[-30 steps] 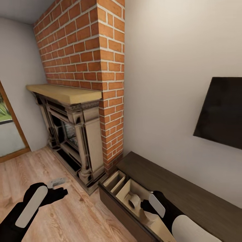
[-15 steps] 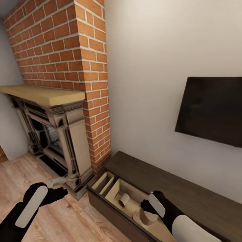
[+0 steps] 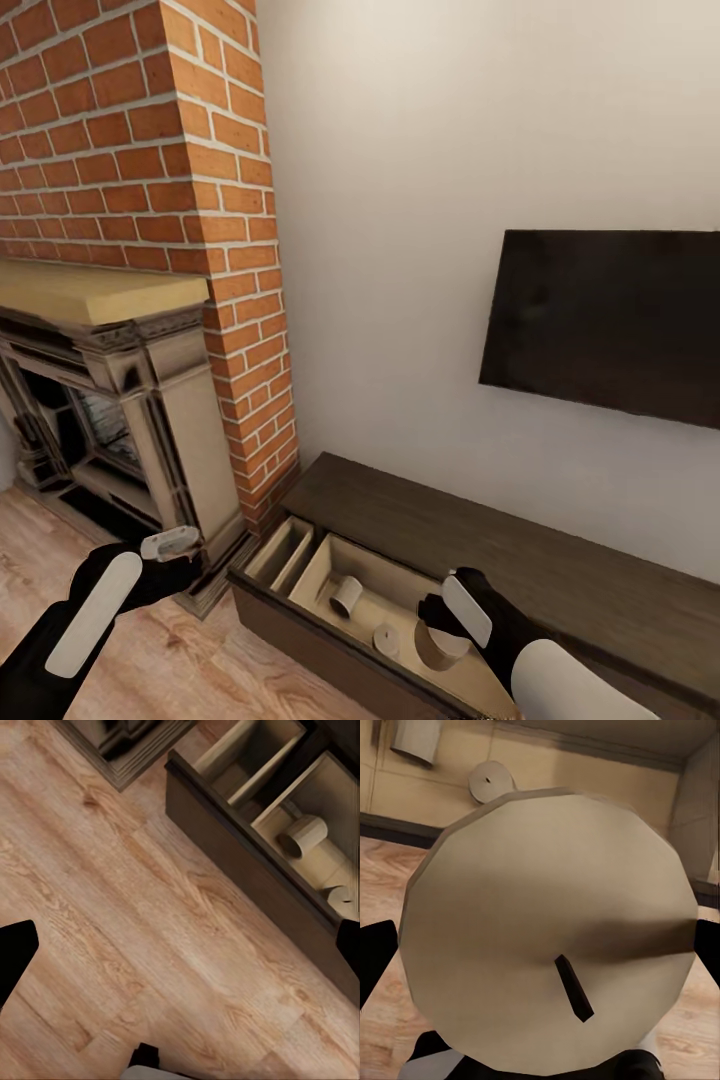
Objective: Place each of the two pumpkins and all three candles from the living room inside a cabinet in the living room (use any cabinet), then make sure every cabinet is closed, and position the cauldron so it is next to a table in the living room.
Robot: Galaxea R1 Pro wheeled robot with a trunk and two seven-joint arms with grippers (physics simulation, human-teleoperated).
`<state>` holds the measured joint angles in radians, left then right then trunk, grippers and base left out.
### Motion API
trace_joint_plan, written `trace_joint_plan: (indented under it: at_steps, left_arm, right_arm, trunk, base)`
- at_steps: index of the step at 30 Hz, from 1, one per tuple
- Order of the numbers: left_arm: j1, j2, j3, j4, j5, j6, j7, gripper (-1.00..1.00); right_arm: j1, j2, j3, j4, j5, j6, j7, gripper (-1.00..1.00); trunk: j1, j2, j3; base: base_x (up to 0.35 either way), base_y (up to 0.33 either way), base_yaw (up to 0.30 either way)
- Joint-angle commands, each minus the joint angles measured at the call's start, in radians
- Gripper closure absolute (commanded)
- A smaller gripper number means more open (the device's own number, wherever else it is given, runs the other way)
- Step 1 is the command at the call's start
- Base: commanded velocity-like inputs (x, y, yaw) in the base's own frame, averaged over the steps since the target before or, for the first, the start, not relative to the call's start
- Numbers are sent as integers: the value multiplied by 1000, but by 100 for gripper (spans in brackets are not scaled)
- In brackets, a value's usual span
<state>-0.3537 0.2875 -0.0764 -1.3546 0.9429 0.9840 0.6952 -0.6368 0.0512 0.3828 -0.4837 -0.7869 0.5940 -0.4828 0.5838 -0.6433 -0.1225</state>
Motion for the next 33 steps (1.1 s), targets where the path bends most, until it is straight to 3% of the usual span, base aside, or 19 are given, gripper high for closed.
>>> trace_joint_plan:
  at_steps: [1,8,18,33]
  left_arm:
    - [-1,1,-2,-1,10,1,10,-100]
    - [-1,1,-2,-2,10,1,10,-100]
    - [-1,1,-2,-3,10,1,10,-100]
    - [-1,1,-3,-3,9,1,10,-100]
  right_arm:
    - [-1,-1,7,-1,-11,1,-10,100]
    - [-1,-1,7,-1,-11,1,-10,100]
    - [-1,-1,7,-1,-11,1,-10,100]
    - [-1,-1,7,-1,-11,1,-10,100]
  trunk:
    - [0,-2,-1]
    - [0,-2,2]
    - [0,-2,6]
    - [0,-2,12]
  base:
    - [0,155,-280]
    - [0,178,-280]
    - [14,18,-280]
    - [186,129,-280]
